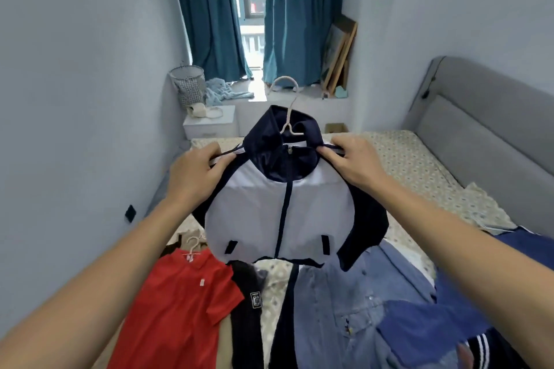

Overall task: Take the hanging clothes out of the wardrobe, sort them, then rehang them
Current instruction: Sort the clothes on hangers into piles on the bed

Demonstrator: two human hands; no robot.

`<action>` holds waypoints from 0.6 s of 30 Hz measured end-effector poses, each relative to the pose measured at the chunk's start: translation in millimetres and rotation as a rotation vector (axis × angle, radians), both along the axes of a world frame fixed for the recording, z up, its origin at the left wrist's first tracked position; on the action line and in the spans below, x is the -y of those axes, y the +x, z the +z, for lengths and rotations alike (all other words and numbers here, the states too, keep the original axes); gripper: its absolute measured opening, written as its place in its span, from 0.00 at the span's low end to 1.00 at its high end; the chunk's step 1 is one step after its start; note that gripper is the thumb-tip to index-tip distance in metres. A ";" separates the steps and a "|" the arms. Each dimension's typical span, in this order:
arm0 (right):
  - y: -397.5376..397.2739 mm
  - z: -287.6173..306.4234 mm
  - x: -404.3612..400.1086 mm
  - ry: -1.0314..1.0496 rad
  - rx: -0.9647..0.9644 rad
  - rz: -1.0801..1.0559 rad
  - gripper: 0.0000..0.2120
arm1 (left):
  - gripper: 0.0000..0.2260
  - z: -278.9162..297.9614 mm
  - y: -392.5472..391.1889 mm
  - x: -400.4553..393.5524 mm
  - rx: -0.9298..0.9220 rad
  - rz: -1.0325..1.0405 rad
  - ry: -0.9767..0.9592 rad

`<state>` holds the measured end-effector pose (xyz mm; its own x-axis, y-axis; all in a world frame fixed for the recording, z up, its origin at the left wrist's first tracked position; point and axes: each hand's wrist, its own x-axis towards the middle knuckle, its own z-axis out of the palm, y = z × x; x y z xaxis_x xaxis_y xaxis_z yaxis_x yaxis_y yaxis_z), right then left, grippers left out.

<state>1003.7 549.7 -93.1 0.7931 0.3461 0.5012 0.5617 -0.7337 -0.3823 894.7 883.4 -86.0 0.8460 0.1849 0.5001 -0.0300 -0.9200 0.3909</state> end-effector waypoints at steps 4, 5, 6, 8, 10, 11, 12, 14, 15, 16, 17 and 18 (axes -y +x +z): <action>-19.2 -16.7 -57.4 0.003 -0.056 0.110 0.25 | 0.24 -13.7 -57.7 -47.4 -0.076 0.148 -0.007; -28.6 -22.0 -70.7 0.009 -0.075 0.136 0.26 | 0.25 -16.9 -74.2 -58.1 -0.094 0.181 -0.004; -39.2 -27.7 -83.0 0.011 -0.092 0.164 0.26 | 0.26 -20.0 -91.3 -68.1 -0.106 0.209 -0.003; -62.7 -40.4 -105.1 0.010 -0.124 0.226 0.27 | 0.28 -28.1 -126.2 -87.0 -0.118 0.260 -0.004; -85.6 -51.8 -122.7 0.019 -0.161 0.269 0.27 | 0.29 -35.4 -158.9 -101.4 -0.132 0.301 -0.015; -97.5 -57.8 -131.8 0.020 -0.183 0.287 0.28 | 0.29 -39.4 -175.1 -108.2 -0.141 0.319 -0.022; -109.9 -63.5 -141.5 0.021 -0.206 0.303 0.28 | 0.29 -43.2 -190.9 -114.6 -0.148 0.337 -0.027; -132.5 -72.7 -160.1 0.036 -0.257 0.328 0.28 | 0.29 -49.7 -218.2 -126.4 -0.145 0.362 -0.040; -142.2 -76.8 -169.2 0.045 -0.285 0.332 0.28 | 0.28 -51.8 -229.4 -132.8 -0.140 0.369 -0.047; -151.5 -80.4 -177.1 0.051 -0.316 0.332 0.28 | 0.27 -53.9 -239.0 -140.1 -0.137 0.370 -0.053; -159.4 -82.3 -182.4 0.053 -0.348 0.331 0.29 | 0.27 -55.1 -246.3 -145.8 -0.137 0.369 -0.063; -166.9 -86.3 -191.3 0.049 -0.380 0.332 0.29 | 0.27 -58.9 -253.1 -156.7 -0.144 0.370 -0.081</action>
